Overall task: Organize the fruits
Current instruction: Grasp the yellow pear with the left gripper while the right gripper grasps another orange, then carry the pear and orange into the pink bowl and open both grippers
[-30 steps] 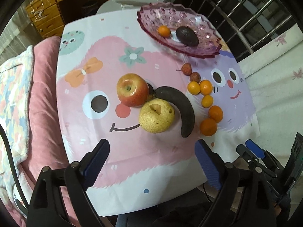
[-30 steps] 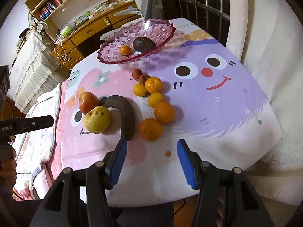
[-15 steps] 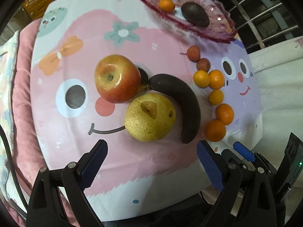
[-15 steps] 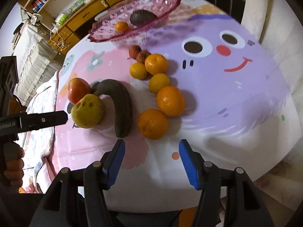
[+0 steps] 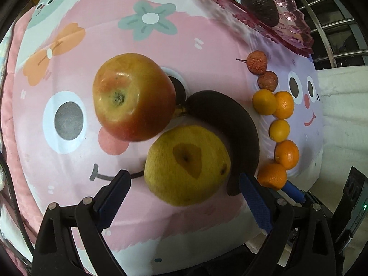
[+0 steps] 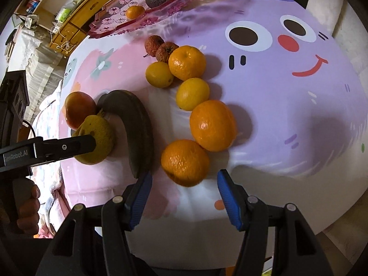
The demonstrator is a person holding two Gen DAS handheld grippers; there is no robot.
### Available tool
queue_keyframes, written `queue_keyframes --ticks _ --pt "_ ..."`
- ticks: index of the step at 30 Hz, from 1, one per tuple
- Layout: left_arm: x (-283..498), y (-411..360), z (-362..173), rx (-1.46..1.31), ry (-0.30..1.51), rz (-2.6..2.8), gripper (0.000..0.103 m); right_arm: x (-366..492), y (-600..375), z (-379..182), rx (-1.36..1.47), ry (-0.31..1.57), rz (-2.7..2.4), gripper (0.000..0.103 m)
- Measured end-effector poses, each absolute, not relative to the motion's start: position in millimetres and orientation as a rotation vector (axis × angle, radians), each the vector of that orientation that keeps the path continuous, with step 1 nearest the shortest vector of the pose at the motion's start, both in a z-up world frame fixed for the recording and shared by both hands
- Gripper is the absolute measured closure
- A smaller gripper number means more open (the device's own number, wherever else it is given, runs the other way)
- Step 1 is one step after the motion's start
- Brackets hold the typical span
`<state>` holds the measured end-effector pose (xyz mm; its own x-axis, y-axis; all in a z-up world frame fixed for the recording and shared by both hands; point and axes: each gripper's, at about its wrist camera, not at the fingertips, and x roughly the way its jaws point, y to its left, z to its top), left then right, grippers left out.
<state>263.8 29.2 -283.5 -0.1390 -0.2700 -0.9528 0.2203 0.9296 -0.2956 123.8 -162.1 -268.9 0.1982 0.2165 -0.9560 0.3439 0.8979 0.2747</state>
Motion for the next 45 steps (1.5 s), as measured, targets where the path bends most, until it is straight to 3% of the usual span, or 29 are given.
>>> queue_keyframes --ticks 6,13,16,30,45 --pt "271.8 24.5 -293.3 -0.041 1.671 -0.414 0.011 132.3 -155.5 -274.7 0.439 1.430 -0.080 0.046" --pt "274.8 25.6 -295.8 -0.043 1.678 -0.423 0.029 137.9 -152.5 -278.2 0.404 1.457 -0.084 0.052" --pt "274.3 22.3 -295.6 -0.034 1.674 -0.422 0.029 139.0 -155.3 -279.6 0.409 1.458 -0.101 0.058" --pt "262.2 24.4 -292.6 0.007 1.688 -0.400 0.031 140.3 -152.4 -279.8 0.403 1.480 -0.069 0.059" --pt "223.4 47.9 -235.1 0.104 1.598 -0.403 0.031 138.9 -119.0 -241.8 0.315 1.425 0.054 0.059"
